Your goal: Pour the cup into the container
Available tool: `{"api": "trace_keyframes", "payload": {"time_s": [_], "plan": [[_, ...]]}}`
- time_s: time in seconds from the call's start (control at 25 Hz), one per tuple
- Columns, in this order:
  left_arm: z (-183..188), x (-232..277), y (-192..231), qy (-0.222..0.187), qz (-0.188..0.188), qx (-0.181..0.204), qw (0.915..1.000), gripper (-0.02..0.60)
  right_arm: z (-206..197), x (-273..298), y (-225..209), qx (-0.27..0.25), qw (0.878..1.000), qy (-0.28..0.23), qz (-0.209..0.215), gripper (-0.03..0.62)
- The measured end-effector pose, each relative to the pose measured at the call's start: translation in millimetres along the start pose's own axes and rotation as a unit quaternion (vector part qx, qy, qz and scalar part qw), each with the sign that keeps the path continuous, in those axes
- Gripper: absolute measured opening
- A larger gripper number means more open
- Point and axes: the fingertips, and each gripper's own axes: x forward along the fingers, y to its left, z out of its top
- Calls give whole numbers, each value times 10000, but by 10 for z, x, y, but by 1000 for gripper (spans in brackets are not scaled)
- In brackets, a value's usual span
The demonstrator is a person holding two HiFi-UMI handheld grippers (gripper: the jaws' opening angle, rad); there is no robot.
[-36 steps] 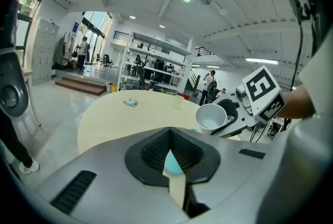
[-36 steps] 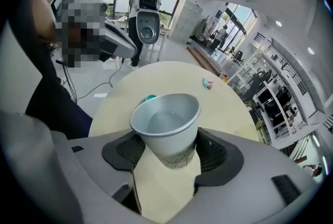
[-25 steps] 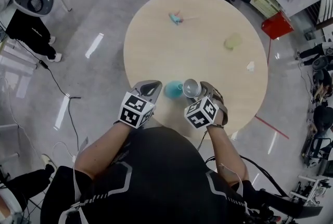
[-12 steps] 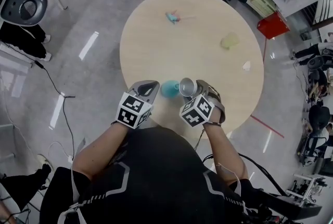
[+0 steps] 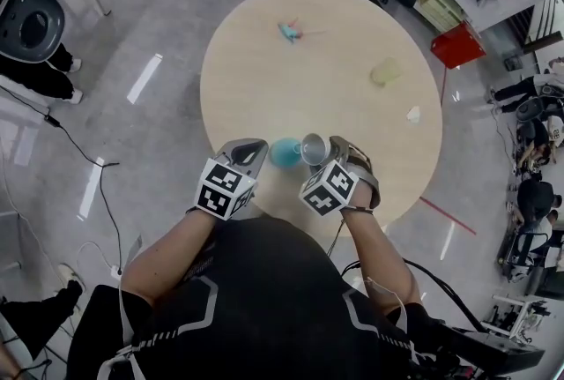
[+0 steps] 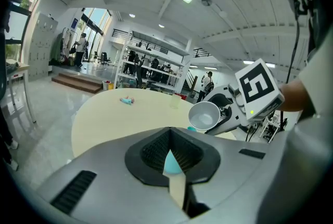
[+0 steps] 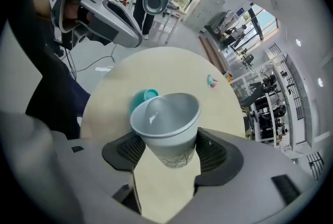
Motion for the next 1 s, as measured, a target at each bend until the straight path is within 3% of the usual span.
{"api": "trace_keyframes", "payload": {"time_s": [1.0], "plan": [[14,-82,-16,-43,-9,-86,10000,2,16,-168,-72,-298,9993,168,-120,308]]}}
